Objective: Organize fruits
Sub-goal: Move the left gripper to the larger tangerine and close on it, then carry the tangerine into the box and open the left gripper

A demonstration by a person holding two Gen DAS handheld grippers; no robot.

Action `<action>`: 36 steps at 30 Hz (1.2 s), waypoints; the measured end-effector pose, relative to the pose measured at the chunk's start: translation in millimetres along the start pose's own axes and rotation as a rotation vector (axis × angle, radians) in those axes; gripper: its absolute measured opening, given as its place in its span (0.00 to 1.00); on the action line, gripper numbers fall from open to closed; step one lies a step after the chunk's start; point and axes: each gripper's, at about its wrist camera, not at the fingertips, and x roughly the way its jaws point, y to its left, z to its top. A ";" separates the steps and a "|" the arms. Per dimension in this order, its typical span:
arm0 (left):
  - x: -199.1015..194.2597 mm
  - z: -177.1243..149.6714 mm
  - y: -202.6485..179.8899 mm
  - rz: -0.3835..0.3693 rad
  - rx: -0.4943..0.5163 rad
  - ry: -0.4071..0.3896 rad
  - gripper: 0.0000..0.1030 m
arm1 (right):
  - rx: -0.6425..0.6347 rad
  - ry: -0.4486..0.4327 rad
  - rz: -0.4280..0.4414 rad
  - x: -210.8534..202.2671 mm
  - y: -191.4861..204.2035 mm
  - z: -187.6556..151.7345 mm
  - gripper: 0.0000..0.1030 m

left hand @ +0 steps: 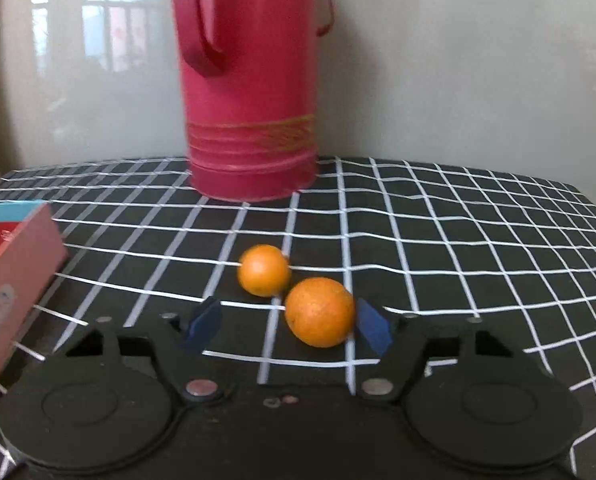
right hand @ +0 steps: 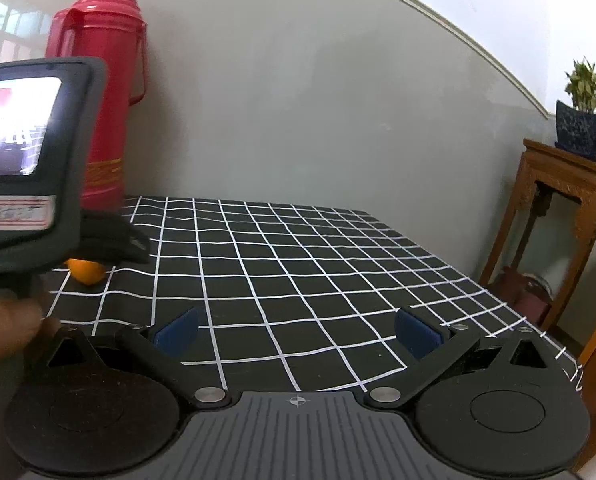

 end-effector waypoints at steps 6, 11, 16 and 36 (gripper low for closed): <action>2.4 -3.5 -9.7 -0.081 0.031 0.026 0.25 | -0.013 0.002 -0.003 1.9 -0.7 -3.0 1.00; -1.1 -5.6 -16.6 -0.085 0.050 0.020 0.23 | -0.017 -0.001 -0.010 -0.8 2.2 -2.5 1.00; -11.9 -7.1 -8.9 -0.045 0.030 -0.012 0.23 | 0.008 -0.010 -0.016 -2.3 -1.3 1.7 1.00; -91.7 10.7 164.3 0.357 -0.093 -0.139 0.23 | 0.094 -0.092 0.228 -48.9 56.5 42.9 1.00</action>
